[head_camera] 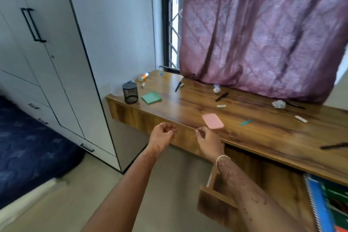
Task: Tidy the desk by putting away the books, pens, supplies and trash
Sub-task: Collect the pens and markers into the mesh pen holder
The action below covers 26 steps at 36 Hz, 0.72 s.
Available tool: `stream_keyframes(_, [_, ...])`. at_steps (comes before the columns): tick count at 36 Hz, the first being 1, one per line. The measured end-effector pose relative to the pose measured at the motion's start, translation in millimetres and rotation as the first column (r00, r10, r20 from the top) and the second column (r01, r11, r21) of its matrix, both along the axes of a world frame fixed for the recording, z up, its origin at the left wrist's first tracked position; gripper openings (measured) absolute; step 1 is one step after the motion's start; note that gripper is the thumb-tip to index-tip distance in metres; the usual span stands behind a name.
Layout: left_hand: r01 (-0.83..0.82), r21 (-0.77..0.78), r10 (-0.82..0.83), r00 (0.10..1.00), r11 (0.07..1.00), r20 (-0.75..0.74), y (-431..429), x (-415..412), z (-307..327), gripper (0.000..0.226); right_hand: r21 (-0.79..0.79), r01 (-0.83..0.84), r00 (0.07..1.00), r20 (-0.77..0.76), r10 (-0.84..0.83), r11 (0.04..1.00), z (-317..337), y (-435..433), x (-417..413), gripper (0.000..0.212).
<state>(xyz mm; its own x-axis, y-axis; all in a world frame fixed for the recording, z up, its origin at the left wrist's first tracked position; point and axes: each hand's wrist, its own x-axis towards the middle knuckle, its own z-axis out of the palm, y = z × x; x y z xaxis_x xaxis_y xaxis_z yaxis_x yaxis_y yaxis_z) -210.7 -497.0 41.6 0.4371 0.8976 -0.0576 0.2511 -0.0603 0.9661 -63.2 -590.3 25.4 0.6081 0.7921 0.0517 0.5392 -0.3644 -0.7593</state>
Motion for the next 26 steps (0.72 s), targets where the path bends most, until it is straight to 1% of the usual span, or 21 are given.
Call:
stream_keyframes(2, [-0.026,-0.031,0.027,1.0,0.999,0.012,33,-19,3,0.015,0.044,-0.013,0.998,-0.062,0.015,0.999,2,39,-19,0.02])
stream_keyframes(5, [-0.062,-0.085,0.066,0.997,0.994,0.036,71,-45,11,0.014,0.139,-0.01,0.988,-0.149,0.031,0.99,10,87,-48,0.015])
stream_keyframes(7, [-0.085,-0.119,0.094,0.993,0.989,0.072,91,-59,16,0.016,0.171,-0.007,0.973,-0.225,0.046,0.985,15,114,-63,0.019])
stream_keyframes(11, [-0.09,-0.21,0.118,0.985,0.974,0.125,124,-78,24,0.018,0.227,0.042,0.903,-0.426,0.06,0.973,15,166,-83,0.021])
stream_keyframes(13, [-0.094,-0.243,0.133,0.98,0.965,0.149,140,-83,26,0.019,0.238,0.064,0.867,-0.494,0.064,0.969,15,188,-91,0.02])
stream_keyframes(15, [-0.106,-0.285,0.158,0.973,0.953,0.167,157,-86,26,0.019,0.234,0.071,0.856,-0.514,0.061,0.97,12,210,-96,0.018])
stream_keyframes(19, [-0.132,-0.333,0.197,0.966,0.934,0.168,192,-92,18,0.018,0.217,0.026,0.846,-0.524,0.094,0.976,6,259,-99,0.019])
stream_keyframes(24, [-0.18,-0.361,0.251,0.955,0.915,0.159,248,-92,6,0.017,0.247,0.013,0.854,-0.506,0.117,0.969,2,328,-98,0.02])
stream_keyframes(26, [-0.198,-0.367,0.267,0.952,0.909,0.148,272,-92,2,0.017,0.263,0.001,0.878,-0.463,0.125,0.965,2,357,-96,0.019])
